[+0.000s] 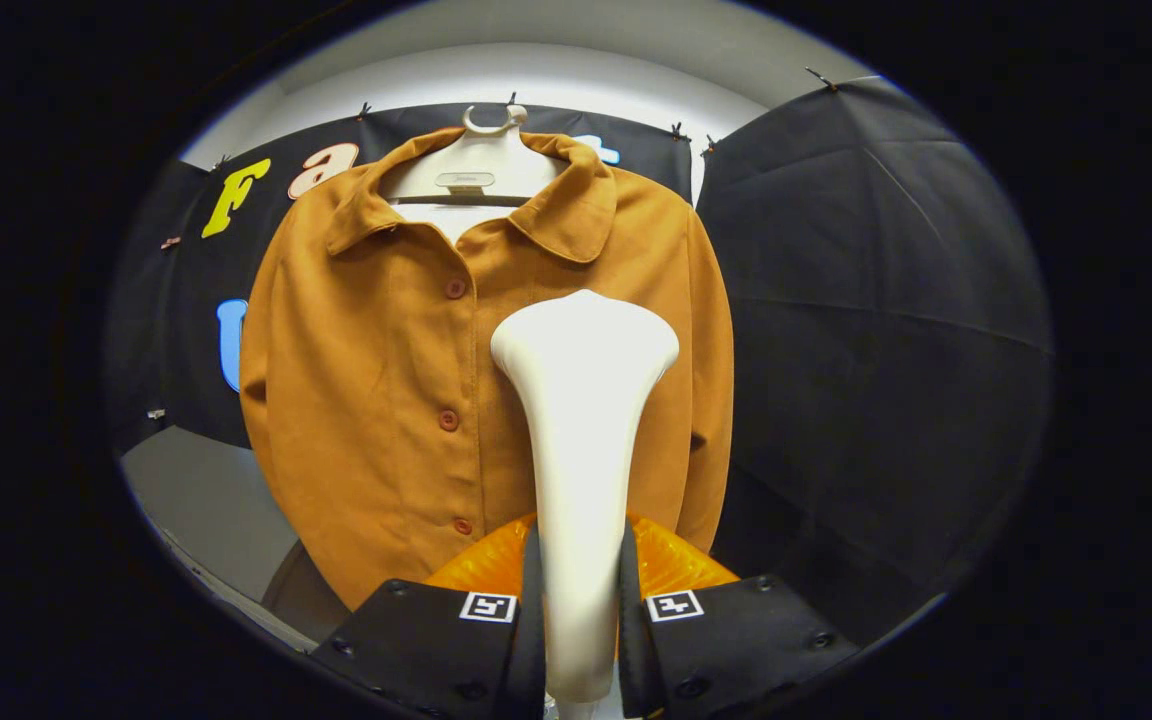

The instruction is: Iron the clothes twice with a garment steamer, once on the left side and once on the right side.

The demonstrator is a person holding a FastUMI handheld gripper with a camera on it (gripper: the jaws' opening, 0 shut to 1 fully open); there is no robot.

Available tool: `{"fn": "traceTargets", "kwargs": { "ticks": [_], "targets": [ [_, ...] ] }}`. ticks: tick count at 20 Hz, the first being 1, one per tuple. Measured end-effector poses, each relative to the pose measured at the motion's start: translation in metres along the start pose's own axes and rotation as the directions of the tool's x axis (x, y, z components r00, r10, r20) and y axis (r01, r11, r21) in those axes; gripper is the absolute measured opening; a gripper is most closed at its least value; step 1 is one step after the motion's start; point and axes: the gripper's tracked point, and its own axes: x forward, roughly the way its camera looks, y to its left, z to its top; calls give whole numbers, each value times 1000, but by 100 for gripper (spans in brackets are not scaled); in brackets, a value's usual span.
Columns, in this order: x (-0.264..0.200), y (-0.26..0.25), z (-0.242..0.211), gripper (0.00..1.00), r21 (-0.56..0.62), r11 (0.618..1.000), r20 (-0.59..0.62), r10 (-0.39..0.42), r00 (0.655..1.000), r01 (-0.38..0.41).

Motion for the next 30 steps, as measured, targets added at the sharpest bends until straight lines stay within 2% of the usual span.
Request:
{"fn": "traceTargets", "kwargs": {
  "ticks": [8, 18, 23, 26, 30],
  "targets": [
    [10, 5, -56, 33, 3, 999, -114, 46, 992, -46],
    [-5, -11, -152, 33, 26, 1000, -306, 25, 952, -18],
    [-17, -14, -186, 33, 47, 999, -378, 20, 926, -2],
    [-28, -14, -195, 33, 78, 997, -398, 20, 917, 12],
    [-49, -16, -179, 33, 91, 995, -357, -7, 934, 42]
  ]
}}
